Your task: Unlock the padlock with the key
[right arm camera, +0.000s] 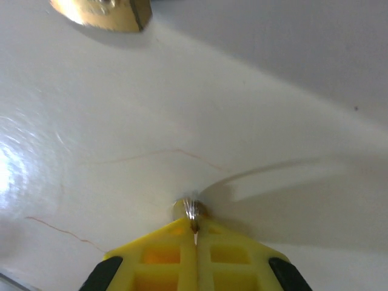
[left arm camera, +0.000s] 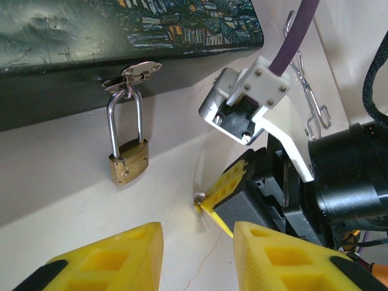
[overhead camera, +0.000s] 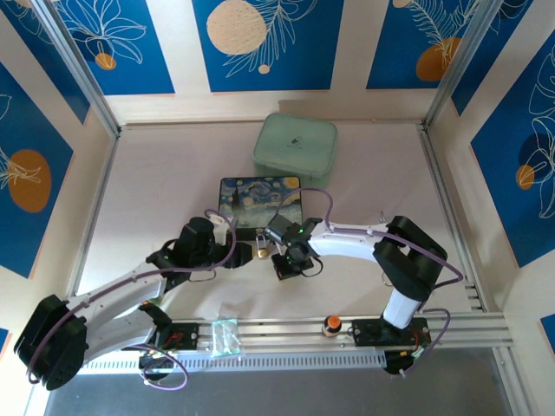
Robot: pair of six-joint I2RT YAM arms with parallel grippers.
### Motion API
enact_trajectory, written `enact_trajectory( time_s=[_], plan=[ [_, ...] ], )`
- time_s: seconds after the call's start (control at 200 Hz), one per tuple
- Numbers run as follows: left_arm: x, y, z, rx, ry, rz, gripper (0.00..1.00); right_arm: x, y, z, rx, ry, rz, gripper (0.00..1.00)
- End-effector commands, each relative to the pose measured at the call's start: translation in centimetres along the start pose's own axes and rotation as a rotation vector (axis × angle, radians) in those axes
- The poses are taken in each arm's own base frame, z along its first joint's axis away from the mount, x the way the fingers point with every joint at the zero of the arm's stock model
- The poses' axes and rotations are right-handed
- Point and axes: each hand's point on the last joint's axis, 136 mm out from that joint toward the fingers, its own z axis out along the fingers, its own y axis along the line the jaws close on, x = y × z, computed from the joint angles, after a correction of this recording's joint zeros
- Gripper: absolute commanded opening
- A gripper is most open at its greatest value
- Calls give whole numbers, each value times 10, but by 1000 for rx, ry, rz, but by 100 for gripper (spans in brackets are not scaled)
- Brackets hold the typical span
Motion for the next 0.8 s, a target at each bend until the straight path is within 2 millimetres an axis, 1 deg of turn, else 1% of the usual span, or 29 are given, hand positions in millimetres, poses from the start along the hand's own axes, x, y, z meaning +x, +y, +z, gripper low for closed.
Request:
enact_trajectory(
  time_s=[0.0, 0.25, 0.315, 0.38, 0.44, 0.5, 0.54, 0.625, 0.715, 0.795],
  plan=[
    [2, 2, 1, -4, -5, 4, 37, -4, 5, -3, -67, -14, 52, 0],
    [2, 2, 1, 0, -7, 0, 37, 13, -21, -4, 59, 28, 176, 0],
    [3, 2, 0, 0, -7, -3, 37, 18, -21, -4, 44, 26, 205, 0],
    [4, 3, 0, -1, -8, -5, 37, 24, -17, -3, 5, 43, 242, 4],
    [4, 3, 0, 0, -8, -4, 37, 30, -14, -5, 10, 48, 259, 6],
    [4, 3, -1, -2, -11, -3, 37, 33, -9, -10, 19, 35, 246, 12],
    [4, 3, -1, -3, -14, -3, 37, 32, -6, -15, 15, 21, 238, 20],
    [3, 3, 0, -1, -18, -5, 37, 28, -6, -25, -4, -3, 218, 29],
    [3, 2, 1, 4, -15, -5, 37, 19, -13, -34, -5, -35, 179, 32],
    [2, 1, 1, 9, -15, -6, 37, 4, -18, -41, 1, -78, 84, 32]
  ],
)
